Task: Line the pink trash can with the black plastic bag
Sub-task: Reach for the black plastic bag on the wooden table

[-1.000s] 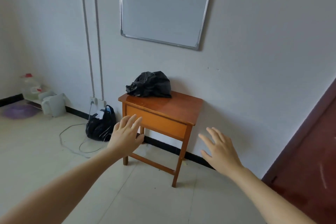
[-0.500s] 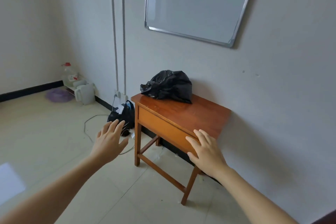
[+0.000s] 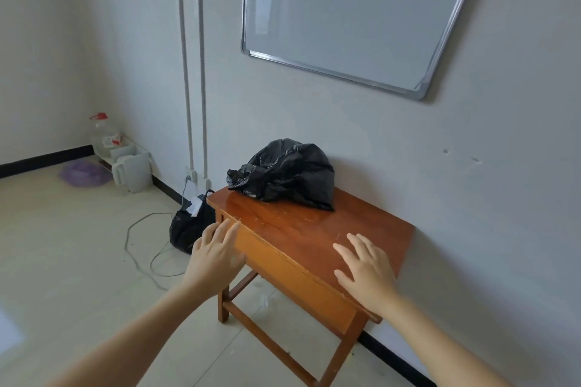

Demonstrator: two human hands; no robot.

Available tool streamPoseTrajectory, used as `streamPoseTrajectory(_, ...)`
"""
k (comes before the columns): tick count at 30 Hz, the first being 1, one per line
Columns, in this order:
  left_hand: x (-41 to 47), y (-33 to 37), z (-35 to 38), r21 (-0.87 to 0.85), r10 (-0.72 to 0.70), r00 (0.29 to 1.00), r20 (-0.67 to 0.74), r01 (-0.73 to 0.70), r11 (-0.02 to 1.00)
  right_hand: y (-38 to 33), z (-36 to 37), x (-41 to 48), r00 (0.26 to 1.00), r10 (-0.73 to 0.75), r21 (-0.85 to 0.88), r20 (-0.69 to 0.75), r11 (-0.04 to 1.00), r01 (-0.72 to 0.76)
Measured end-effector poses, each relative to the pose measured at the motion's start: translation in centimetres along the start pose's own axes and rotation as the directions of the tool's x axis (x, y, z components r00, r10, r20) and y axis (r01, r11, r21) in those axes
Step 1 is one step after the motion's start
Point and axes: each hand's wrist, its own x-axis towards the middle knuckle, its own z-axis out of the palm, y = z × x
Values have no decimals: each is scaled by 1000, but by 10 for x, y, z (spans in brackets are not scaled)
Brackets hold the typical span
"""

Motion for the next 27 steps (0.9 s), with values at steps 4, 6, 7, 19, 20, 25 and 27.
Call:
streamPoseTrajectory(4,44,-4,14,0,-33,999,-21,33,999,25,9,56,1000,-18,113,-22,993,21)
streamPoseTrajectory(6,69,-1,20,17,-47,999,-20,47,999,38,16,87,998,-52,128,-39,990,56)
streamPoseTrajectory(7,84,1,22,23,-52,998,-23,53,998,45,19,104,997,-61,135,-39,989,66)
streamPoseTrajectory(19,199,24,72,129,-131,991,-21,133,983,86,58,270,992,-126,33,26,992,125)
streamPoseTrajectory(20,205,22,76,173,-110,993,-36,115,978,87,60,280,991,-128,33,33,991,127)
streamPoseTrajectory(25,266,10,81,319,-28,996,-85,54,946,81,63,351,990,-141,93,-7,986,141)
streamPoseTrajectory(27,292,7,88,328,22,998,-56,-3,945,77,74,369,984,-179,105,-7,978,178)
